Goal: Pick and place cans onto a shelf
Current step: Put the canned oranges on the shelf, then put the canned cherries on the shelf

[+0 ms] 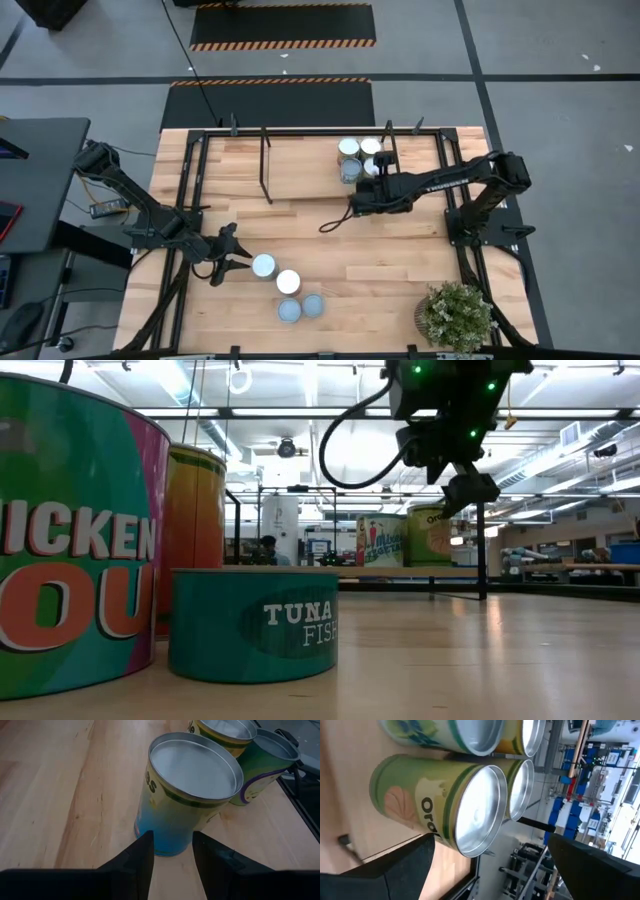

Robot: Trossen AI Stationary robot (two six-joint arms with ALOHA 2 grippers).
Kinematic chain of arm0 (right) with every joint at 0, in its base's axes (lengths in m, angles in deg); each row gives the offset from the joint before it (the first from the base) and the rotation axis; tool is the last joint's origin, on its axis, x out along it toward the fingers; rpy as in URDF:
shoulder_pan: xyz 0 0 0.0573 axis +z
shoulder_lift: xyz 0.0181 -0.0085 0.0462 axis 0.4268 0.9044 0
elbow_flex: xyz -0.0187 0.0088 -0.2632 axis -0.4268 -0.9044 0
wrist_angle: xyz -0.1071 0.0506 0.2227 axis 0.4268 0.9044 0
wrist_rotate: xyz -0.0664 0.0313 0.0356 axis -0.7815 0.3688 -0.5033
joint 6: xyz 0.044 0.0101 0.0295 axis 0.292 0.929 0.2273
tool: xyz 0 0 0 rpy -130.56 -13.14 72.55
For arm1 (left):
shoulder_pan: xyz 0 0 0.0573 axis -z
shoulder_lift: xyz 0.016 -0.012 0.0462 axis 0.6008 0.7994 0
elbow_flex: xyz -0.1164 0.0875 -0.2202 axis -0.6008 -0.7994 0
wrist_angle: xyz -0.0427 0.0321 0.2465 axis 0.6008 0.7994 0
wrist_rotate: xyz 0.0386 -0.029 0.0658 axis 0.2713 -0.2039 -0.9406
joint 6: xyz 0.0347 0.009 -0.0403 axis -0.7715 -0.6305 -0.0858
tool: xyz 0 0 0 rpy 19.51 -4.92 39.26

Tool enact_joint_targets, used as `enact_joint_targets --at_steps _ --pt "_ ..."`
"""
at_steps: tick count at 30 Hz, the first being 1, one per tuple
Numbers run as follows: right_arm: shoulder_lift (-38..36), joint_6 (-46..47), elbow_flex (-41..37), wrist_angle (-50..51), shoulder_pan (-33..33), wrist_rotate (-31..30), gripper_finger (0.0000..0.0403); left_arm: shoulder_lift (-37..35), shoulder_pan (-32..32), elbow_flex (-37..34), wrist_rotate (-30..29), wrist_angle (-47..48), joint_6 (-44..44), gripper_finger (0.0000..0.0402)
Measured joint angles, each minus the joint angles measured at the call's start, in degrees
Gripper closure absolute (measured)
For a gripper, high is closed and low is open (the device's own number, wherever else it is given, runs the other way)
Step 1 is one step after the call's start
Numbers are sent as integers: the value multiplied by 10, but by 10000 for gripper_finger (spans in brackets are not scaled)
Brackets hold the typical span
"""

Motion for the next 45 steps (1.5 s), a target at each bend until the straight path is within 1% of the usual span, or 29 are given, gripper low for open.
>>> enact_joint_targets --at_steps 5,10,14,17,20,22,25,27,29,30,33,35,37,39,41,43,45 --pt "0 -29 0 -41 -18 -9 6 0 0 0 0 0 0 260" --pt "0 -58 0 -82 -19 -9 6 0 0 0 0 0 0 260" --pt "0 -43 24 -61 7 -8 6 0 0 0 0 1 -4 260" --pt "0 -21 57 -53 32 -3 6 0 0 0 0 -7 -33 260" --pt "0 -8 98 -67 61 4 6 0 0 0 0 -22 -60 260" --pt "0 10 120 -96 77 30 6 0 0 0 0 -28 -70 260" --pt "-1 42 132 -178 94 107 6 0 0 0 1 -27 -71 260" --pt "2 56 131 -231 104 158 6 0 0 0 13 -27 -70 260" --pt "14 63 132 -283 117 185 6 0 1 0 26 -26 -64 259" --pt "20 62 132 -294 125 188 6 0 1 0 37 -23 -60 256" --pt "36 46 131 -326 145 186 6 0 0 0 72 0 -42 231" --pt "39 46 131 -329 153 182 6 0 1 0 88 3 -26 199" --pt "44 61 131 -339 157 180 6 0 1 0 89 7 -14 160" --pt "47 71 131 -340 157 182 6 1 0 0 81 7 -14 121" --pt "52 77 131 -350 157 188 6 9 0 0 57 6 -14 89" --pt "56 80 131 -349 158 193 6 19 0 0 40 1 -14 66" --pt "60 80 131 -354 159 194 6 39 0 0 26 -17 -14 52"
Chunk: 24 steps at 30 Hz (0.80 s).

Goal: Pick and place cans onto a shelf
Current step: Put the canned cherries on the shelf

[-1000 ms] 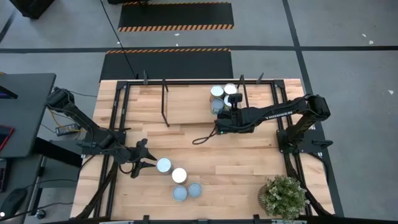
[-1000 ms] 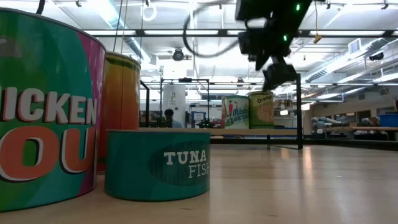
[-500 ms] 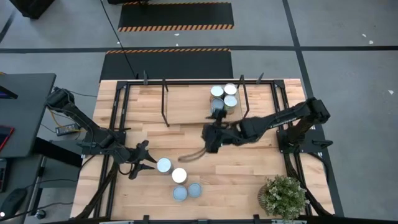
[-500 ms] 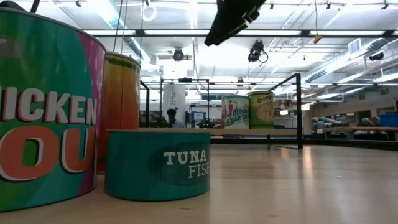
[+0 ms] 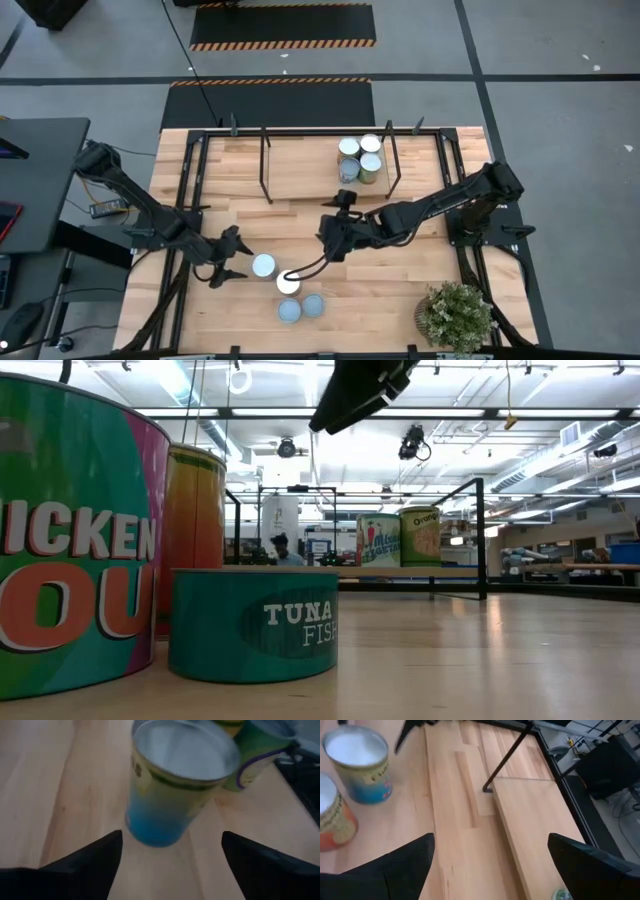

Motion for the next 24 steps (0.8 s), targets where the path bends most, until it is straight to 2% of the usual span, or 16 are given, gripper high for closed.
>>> enact_joint_targets --at_steps 7,12,18,24 --pt "5 11 0 -6 2 0 6 83 1 0 0 -103 -20 47" --pt "5 15 0 -7 3 4 6 143 0 0 -4 -139 -27 47" --pt "5 16 0 -22 6 15 6 216 0 0 -10 -244 -50 47" --pt "5 16 0 -47 8 31 6 274 0 0 -40 -304 -74 47"
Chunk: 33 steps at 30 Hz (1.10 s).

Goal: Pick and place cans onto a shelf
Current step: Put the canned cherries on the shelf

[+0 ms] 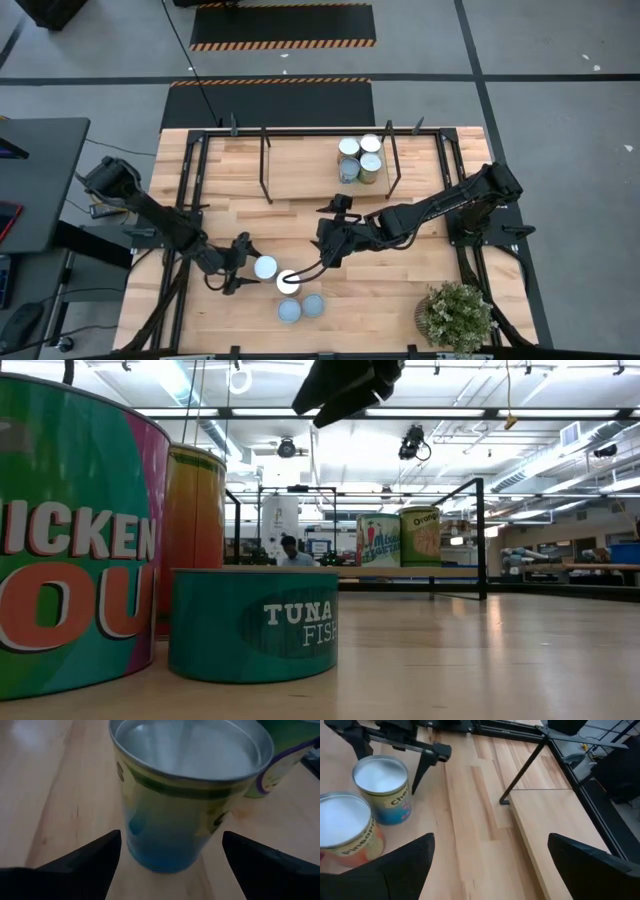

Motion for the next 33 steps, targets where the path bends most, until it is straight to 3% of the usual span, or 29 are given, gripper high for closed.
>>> enact_joint_targets --at_steps 7,16,23,33 --pt "0 -1 0 -2 0 4 6 52 -4 0 -2 -68 -8 47" --pt "0 -3 0 -9 0 10 6 88 -24 21 45 -121 -58 47" --pt "0 -3 0 -16 0 18 6 105 -24 67 48 -70 -108 53" --pt "0 -1 4 -13 3 17 6 84 -22 86 48 -6 -102 96"
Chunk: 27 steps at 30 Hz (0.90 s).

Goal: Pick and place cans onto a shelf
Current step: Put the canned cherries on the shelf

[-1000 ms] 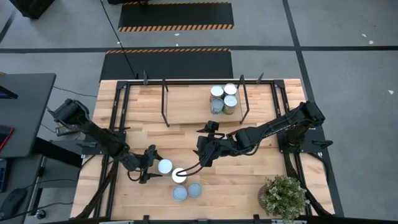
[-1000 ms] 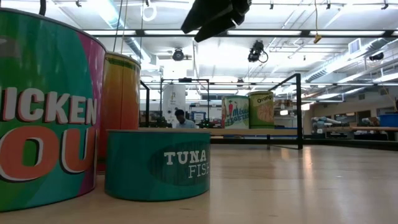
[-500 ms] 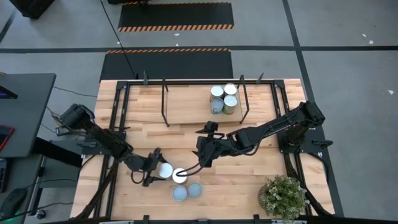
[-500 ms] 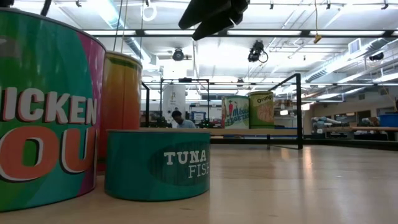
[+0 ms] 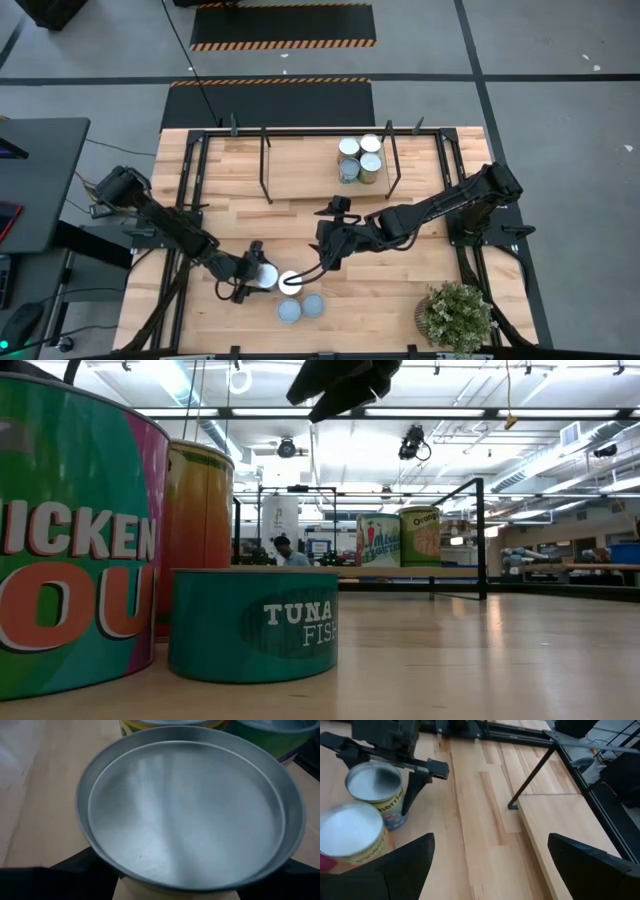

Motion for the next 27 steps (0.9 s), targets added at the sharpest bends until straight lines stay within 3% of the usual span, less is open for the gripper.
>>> enact_joint_targets --at_steps 6,11,17,27 --pt "-1 -8 21 2 0 19 6 -89 -12 0 -3 86 28 88" --pt "-1 9 24 -9 -14 47 6 -154 -53 11 -44 138 24 88" --pt "-1 1 24 -27 -20 47 6 -146 -108 79 -82 220 -16 89" --pt "26 -77 24 -72 -19 51 5 -117 -162 162 -106 227 -109 89"
